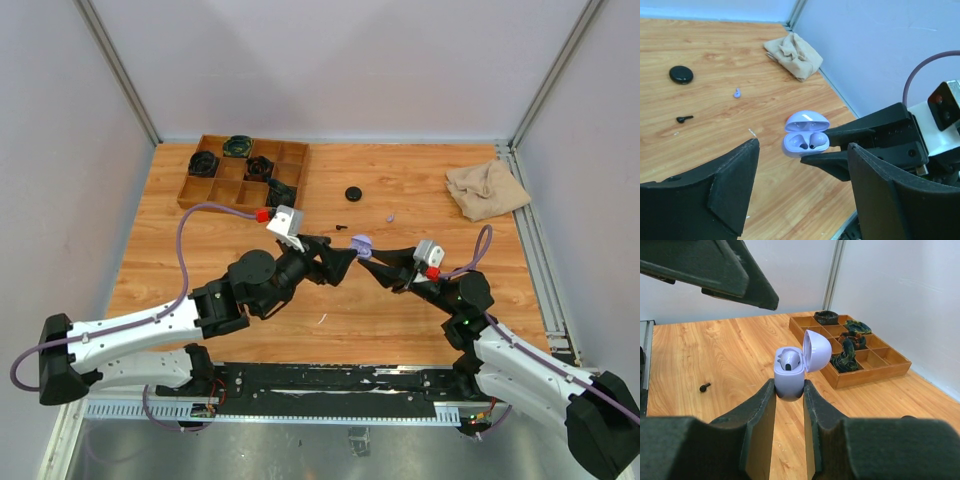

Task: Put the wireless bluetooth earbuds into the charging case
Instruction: Place the earbud in the charging case, then adjust the charging case.

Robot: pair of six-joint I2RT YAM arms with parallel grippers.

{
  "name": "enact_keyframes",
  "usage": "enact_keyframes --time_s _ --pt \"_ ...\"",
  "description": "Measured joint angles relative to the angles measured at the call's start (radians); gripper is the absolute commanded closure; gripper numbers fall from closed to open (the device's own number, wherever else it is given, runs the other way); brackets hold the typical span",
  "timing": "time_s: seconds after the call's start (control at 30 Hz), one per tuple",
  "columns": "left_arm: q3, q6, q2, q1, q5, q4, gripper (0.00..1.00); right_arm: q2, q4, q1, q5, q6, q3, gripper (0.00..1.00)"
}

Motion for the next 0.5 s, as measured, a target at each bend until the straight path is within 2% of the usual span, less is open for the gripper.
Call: enact_keyframes --time_s 0.17,0.5 --pt "-0.072 0.070 -0.074 0.029 0.042 0.024 0.23 -0.002 -0.029 0.000 -0.001 0.016 0.000 0.99" --pt "-0.224 0.141 -0.220 0.167 0.278 0.124 0.25 0.000 -0.088 0.000 -0.028 0.077 0.052 0.99"
